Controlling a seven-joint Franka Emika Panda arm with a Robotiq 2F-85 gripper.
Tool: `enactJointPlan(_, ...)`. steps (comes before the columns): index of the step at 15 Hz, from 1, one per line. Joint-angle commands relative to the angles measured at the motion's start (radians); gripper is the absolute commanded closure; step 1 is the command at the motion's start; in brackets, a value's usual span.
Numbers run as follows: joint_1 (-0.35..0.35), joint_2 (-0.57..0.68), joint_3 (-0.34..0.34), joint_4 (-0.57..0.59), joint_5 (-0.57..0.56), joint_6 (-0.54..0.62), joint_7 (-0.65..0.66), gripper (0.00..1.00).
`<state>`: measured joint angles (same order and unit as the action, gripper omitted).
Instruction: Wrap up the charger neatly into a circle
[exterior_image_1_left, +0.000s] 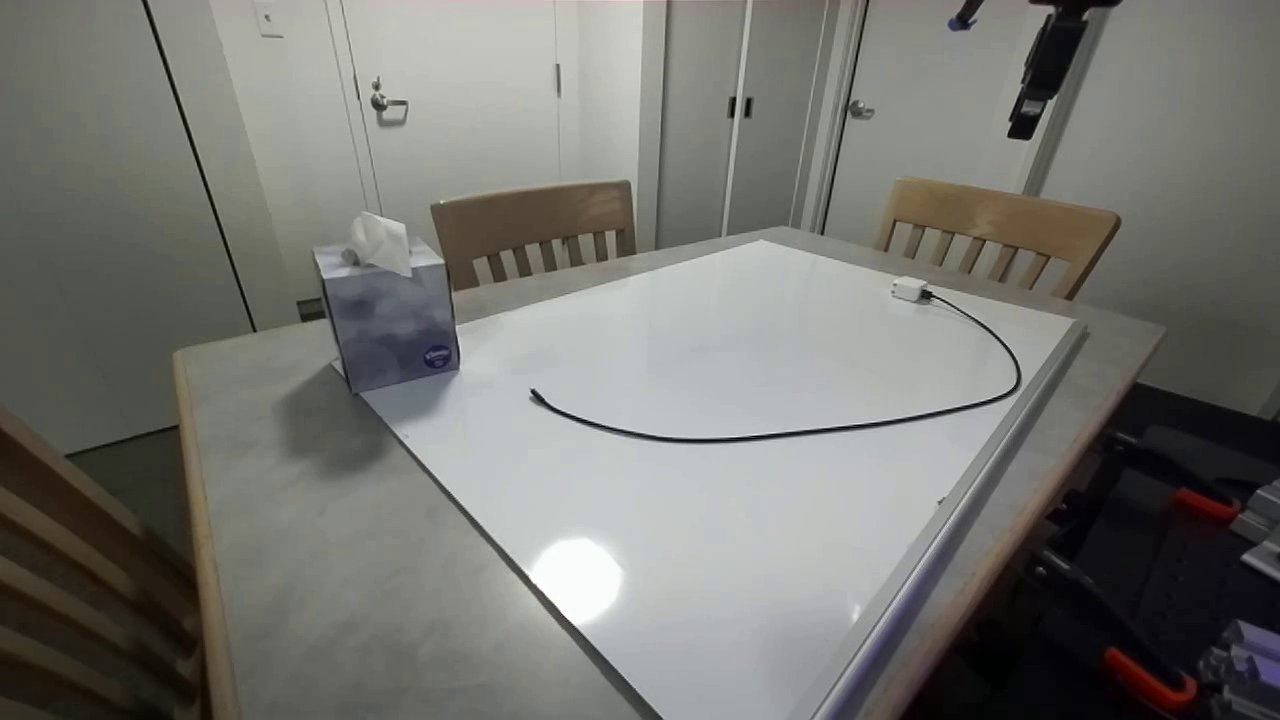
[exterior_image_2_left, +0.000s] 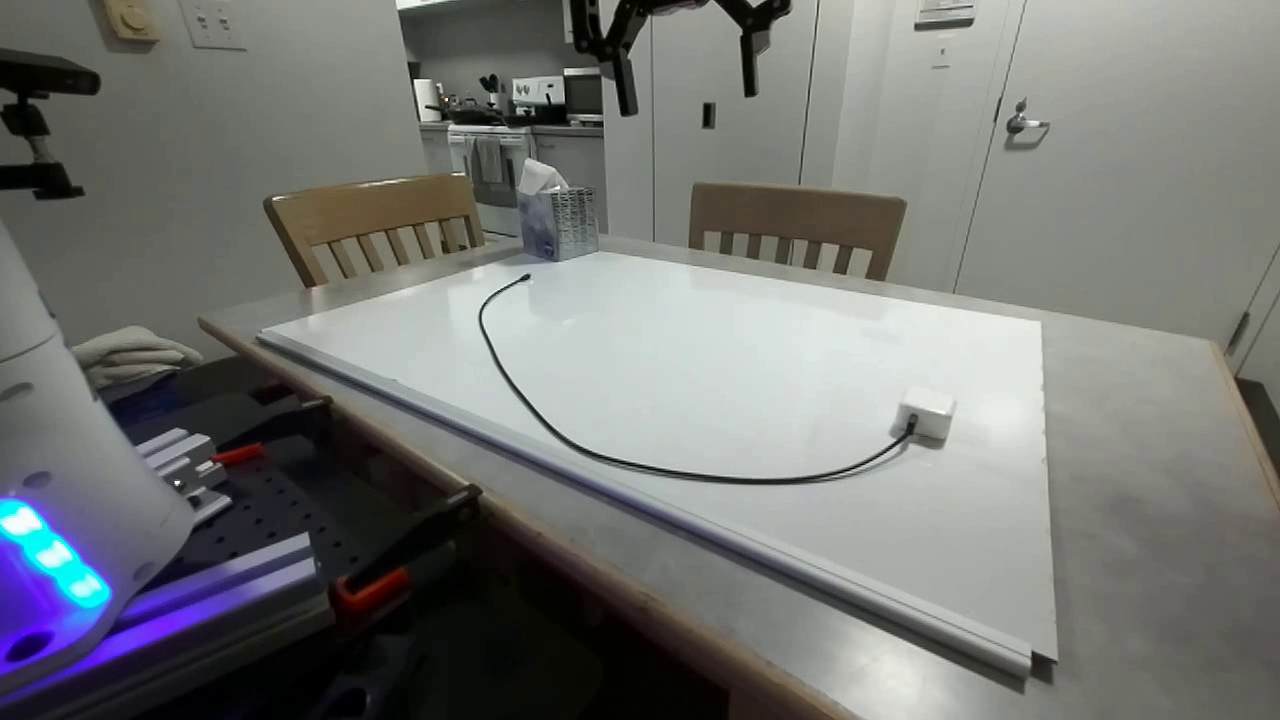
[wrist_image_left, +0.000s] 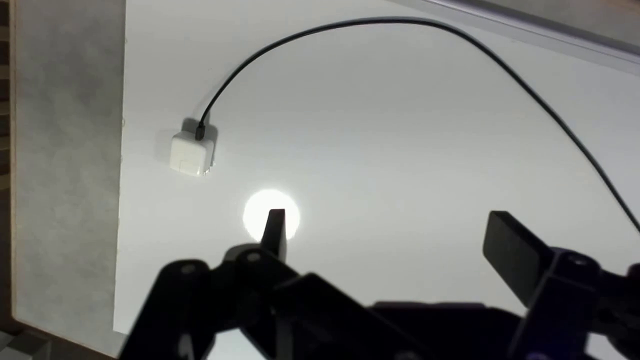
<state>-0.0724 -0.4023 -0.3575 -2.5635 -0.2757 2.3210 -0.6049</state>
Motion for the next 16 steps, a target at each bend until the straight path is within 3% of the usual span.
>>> enactJointPlan(1,-0.031,0.057,-0.016,-0.004,0.016,0.103,-0.077,0.00)
enactJointPlan(5,-0.008,0.203,-0.110,0.020,0.113,0.311,-0.284,0.00)
enactJointPlan(7,0.059,0.280,-0.194,0.045,0.232,0.377,-0.443,0.00)
enactJointPlan(10,0.123,0.387,-0.262,0.093,0.459,0.412,-0.691,0.00)
enactJointPlan(11,0.083,0.296,-0.227,0.033,0.358,0.393,-0.575,0.00)
enactJointPlan(13,0.107,0.350,-0.250,0.065,0.430,0.398,-0.654,0.00)
enactJointPlan(16,0.114,0.369,-0.252,0.081,0.433,0.399,-0.657,0.00)
